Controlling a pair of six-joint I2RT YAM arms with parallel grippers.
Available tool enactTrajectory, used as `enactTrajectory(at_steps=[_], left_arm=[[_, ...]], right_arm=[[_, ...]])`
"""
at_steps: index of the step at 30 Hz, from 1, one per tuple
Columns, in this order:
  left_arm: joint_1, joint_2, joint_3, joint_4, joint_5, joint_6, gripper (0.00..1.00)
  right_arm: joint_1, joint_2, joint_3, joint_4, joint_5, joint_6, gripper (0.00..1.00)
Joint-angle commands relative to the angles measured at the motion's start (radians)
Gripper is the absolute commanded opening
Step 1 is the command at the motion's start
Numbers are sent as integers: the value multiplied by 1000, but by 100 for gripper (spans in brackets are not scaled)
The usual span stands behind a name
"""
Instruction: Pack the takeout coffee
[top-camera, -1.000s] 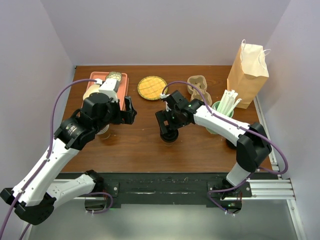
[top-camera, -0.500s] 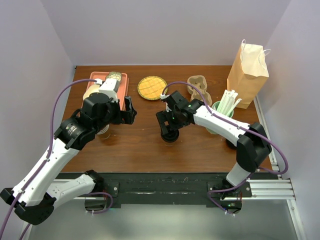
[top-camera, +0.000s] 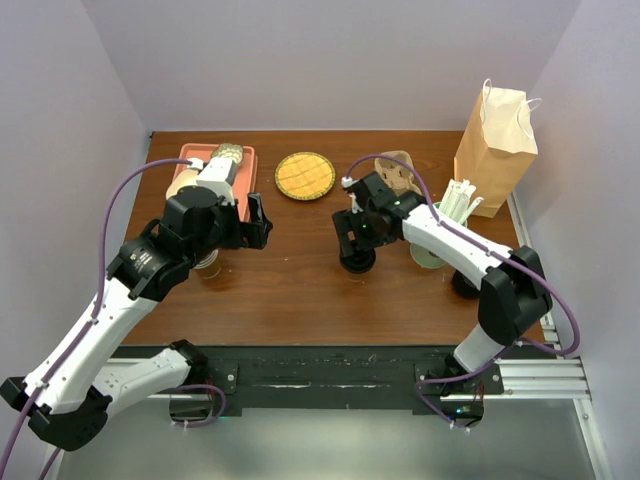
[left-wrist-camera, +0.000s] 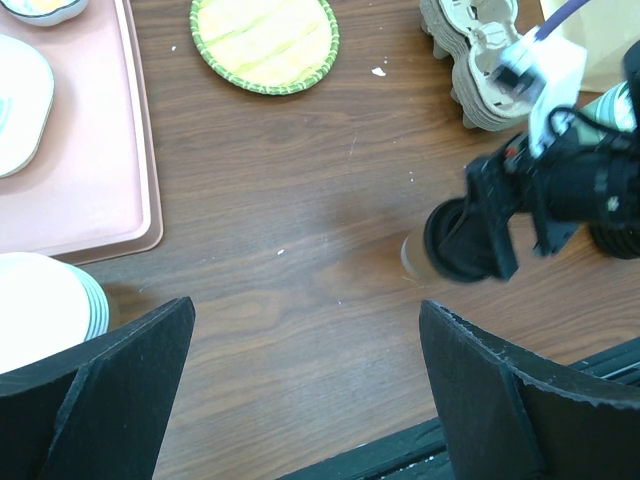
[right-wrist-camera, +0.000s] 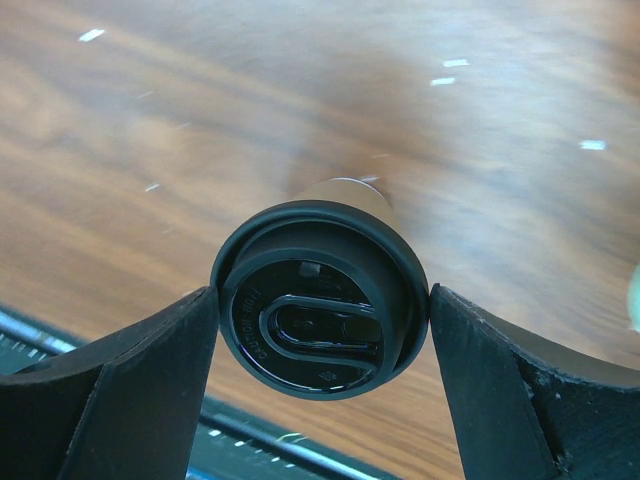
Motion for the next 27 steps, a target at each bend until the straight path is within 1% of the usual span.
enactTrajectory(at_steps=[1,6,9,10,15,21,23,27], left_arm=[[-1,-21,31,-6,-21,-9,100],[-3,-16,38,-13,-22,-12,100],[-1,-7,46,-18,-21,-10,100],[-3,-7,47,-19,-21,-9,100],[-1,1,58,-19,-24,-6,100],[-1,2,64,-18,-27,-3,100],[-3,1,67,-19,-33,5,100],[-1,-1,70,-15,-44,13,100]], right_arm=[[-84,-31,-23,-23,67,-78,85],[-189,-18,-28,9,31,-100,85],[-215,-4,-8,12,12,-111,87],[-216,-2,8,12,11,-114,91],[-221,-16,52,-3,21,-95,98],[-221,-12,130,-61,69,-88,99],[-220,-5,176,-87,106,-82,99],[-221,10,290,-152,130,-74,99]])
